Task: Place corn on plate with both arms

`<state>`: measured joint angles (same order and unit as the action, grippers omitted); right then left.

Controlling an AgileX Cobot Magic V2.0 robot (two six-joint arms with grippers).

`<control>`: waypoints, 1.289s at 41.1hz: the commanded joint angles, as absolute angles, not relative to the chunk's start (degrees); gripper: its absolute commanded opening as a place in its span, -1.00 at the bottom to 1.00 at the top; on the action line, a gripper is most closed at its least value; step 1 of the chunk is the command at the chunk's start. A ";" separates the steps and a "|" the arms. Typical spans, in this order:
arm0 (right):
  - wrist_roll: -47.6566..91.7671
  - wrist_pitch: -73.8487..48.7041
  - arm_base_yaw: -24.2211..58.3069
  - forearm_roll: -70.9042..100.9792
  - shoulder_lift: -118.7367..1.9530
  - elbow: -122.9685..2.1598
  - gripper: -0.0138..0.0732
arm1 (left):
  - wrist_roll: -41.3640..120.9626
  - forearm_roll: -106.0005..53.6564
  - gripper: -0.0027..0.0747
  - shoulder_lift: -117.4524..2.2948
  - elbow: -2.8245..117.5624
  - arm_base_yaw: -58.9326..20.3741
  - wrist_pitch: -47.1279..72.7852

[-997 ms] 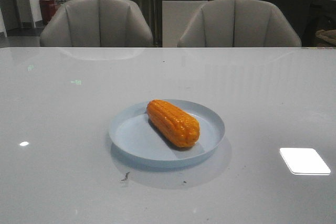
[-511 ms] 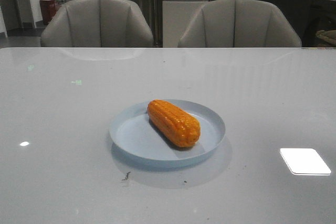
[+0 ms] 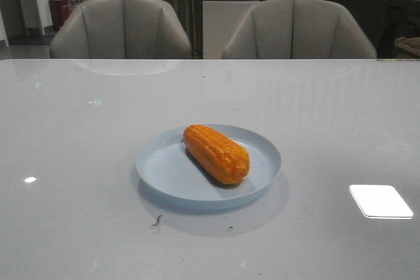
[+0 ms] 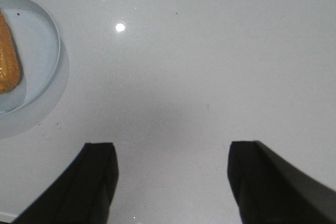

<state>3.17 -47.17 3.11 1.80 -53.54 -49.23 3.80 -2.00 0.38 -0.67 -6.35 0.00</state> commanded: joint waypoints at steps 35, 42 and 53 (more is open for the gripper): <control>3.61 -32.14 2.84 0.58 -50.05 -45.76 0.30 | 3.67 -2.52 -0.69 1.64 -2.79 -6.30 -5.46; 3.61 -20.72 2.84 0.58 -41.95 -37.63 -0.27 | 3.67 -2.52 -0.69 1.64 -2.79 -6.30 -5.46; 3.56 -9.74 2.84 1.12 -26.04 -24.12 -0.62 | 3.67 -2.52 -0.69 1.64 -2.79 -6.30 -5.46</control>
